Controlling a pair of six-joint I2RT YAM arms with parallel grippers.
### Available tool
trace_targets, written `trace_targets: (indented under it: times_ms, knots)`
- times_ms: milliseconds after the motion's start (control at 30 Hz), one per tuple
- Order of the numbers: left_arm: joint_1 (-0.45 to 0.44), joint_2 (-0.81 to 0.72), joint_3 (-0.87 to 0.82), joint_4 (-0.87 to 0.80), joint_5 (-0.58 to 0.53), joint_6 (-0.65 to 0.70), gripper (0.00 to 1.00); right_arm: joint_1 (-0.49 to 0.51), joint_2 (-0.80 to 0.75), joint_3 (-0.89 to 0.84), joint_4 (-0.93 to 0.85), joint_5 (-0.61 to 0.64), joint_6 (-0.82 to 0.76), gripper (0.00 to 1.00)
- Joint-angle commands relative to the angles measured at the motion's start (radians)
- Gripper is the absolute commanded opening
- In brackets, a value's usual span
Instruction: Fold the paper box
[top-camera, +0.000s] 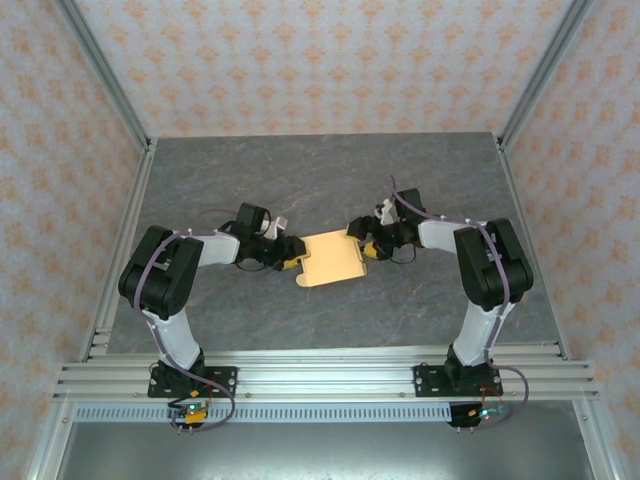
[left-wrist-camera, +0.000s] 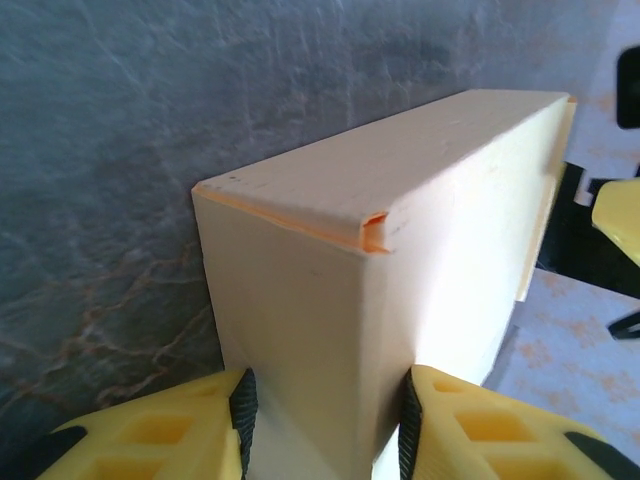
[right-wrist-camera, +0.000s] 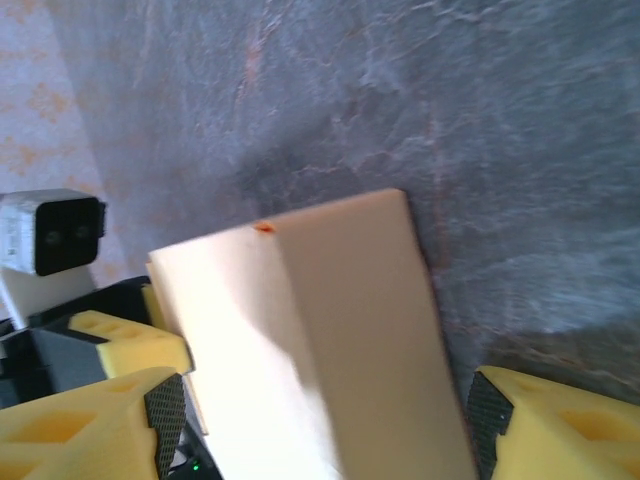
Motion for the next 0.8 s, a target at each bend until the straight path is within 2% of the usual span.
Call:
trace_targets:
  times_ms: [0, 267, 533, 767]
  knots:
    - [0.016, 0.085, -0.088, 0.002, -0.010, -0.042, 0.40, -0.003, 0.016, 0.026, 0.047, -0.091, 0.022, 0.77]
    - [0.042, 0.074, -0.124, 0.123, 0.035, -0.100, 0.39, -0.004, -0.010, -0.034, 0.090, -0.101, 0.059, 0.79]
    - [0.058, 0.077, -0.155, 0.221, 0.063, -0.160, 0.35, -0.006, 0.009, -0.077, 0.203, -0.146, 0.164, 0.79]
    - [0.104, 0.131, -0.202, 0.278, 0.058, -0.160, 0.33, -0.044, -0.017, -0.106, 0.184, -0.103, 0.182, 0.79]
